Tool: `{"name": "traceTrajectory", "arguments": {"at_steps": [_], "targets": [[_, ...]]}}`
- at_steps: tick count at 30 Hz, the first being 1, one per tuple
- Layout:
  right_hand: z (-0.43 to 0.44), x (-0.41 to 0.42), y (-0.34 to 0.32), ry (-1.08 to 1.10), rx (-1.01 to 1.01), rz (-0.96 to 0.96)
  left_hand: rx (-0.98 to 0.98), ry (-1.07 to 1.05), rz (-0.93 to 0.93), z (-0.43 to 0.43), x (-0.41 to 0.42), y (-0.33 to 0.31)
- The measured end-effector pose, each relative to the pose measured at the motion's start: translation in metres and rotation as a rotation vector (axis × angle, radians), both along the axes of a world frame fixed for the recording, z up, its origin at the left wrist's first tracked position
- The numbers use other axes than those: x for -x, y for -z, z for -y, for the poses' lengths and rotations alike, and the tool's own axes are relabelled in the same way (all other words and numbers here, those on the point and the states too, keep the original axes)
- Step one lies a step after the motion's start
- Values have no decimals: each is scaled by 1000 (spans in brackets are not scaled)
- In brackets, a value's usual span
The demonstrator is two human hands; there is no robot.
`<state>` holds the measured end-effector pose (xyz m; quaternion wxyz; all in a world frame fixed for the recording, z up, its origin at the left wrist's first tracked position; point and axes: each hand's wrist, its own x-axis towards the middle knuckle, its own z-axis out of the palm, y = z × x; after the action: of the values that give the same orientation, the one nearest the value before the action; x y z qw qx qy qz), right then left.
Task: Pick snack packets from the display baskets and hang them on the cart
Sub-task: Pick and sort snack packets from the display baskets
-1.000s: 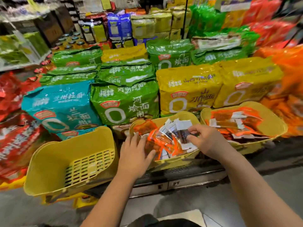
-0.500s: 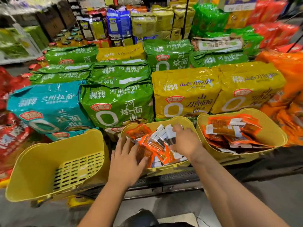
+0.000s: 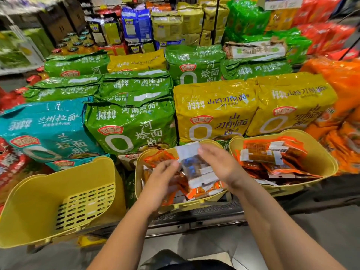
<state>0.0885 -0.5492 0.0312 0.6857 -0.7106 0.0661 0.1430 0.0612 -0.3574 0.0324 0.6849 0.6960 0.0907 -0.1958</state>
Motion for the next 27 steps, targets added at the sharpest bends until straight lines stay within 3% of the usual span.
{"name": "traceTrajectory", "arguments": {"at_steps": [1,3,6,8,11,15,18,23,25,27], "targets": [[-1,2,-1,-31,-109,-59,215,-47,-134,2,-2,0],[2,4,1,-59,-115,-111,353,-137,-212,1,-5,4],[15,-10,13,-62,409,-10,329,-287,-181,-9,-11,12],[14,-15,14,-205,767,2,300,-298,-142,-17,-16,13],[-3,-17,18,-402,1071,25,270,-245,-83,-24,-21,11],[-10,-22,20,-339,1282,76,146,-222,-43,-28,-23,15],[4,-26,18,-192,1156,162,60,-225,-57,-30,-26,20],[9,-26,7,64,289,50,192,-193,-78,-27,-27,16],[-8,-22,-2,21,48,-11,295,-152,-72,-27,-26,13],[-24,-18,-4,-98,14,-53,322,-117,-44,-28,-24,10]]}}
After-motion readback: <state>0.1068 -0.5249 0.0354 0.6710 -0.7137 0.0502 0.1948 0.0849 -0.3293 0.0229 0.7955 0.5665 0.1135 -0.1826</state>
